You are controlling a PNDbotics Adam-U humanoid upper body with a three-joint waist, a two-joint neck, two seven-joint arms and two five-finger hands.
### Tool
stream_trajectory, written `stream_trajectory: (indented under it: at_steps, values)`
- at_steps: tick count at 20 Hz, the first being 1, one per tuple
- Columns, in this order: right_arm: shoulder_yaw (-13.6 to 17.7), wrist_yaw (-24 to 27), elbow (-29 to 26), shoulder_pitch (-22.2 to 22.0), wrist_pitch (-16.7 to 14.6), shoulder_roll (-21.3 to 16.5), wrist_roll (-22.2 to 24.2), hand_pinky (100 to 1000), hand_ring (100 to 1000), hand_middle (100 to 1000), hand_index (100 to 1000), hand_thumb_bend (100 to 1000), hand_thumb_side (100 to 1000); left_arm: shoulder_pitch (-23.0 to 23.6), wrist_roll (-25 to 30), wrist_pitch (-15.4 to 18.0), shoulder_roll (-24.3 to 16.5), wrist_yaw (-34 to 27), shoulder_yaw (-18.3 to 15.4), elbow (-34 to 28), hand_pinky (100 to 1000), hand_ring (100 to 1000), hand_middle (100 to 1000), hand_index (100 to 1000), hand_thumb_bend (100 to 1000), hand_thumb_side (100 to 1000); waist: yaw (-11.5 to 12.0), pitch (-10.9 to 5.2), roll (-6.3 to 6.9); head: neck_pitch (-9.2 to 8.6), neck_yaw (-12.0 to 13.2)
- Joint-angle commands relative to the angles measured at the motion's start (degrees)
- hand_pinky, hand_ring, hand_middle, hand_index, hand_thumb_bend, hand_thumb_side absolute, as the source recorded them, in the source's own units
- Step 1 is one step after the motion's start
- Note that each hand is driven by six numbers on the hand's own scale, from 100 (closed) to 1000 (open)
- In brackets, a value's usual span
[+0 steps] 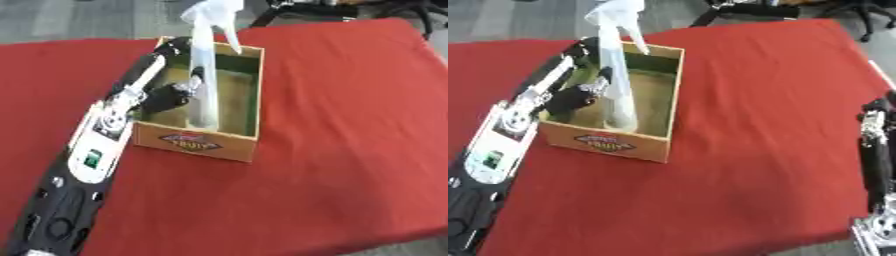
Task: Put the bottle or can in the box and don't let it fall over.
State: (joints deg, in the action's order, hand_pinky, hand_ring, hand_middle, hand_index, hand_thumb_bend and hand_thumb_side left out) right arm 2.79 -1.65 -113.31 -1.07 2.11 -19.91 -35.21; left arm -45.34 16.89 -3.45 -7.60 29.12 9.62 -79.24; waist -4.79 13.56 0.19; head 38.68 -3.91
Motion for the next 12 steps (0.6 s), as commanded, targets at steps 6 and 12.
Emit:
stream_trajectory:
  at_steps: [6,12]
  values:
    - [0.7,0.3,-1.3,-0.3,-0.3,-1.5,-0.2,916,705,657,881,100,784,1.0,1.0,-1.1,-2.6,-1.7,-0.5,-3.7,944,1000,1000,907,100,621,0.7,-1.56,-0.16,0.21,-0.8]
    - [1.2,0.3,-1.3,-0.5,-0.4,-1.6,-0.7,915,705,656,881,100,782,4.3,0.2,-1.6,-5.3,-3.8,-1.0,-8.8,939,1000,1000,906,100,623,1.5,-1.88,0.02,0.29,-1.7]
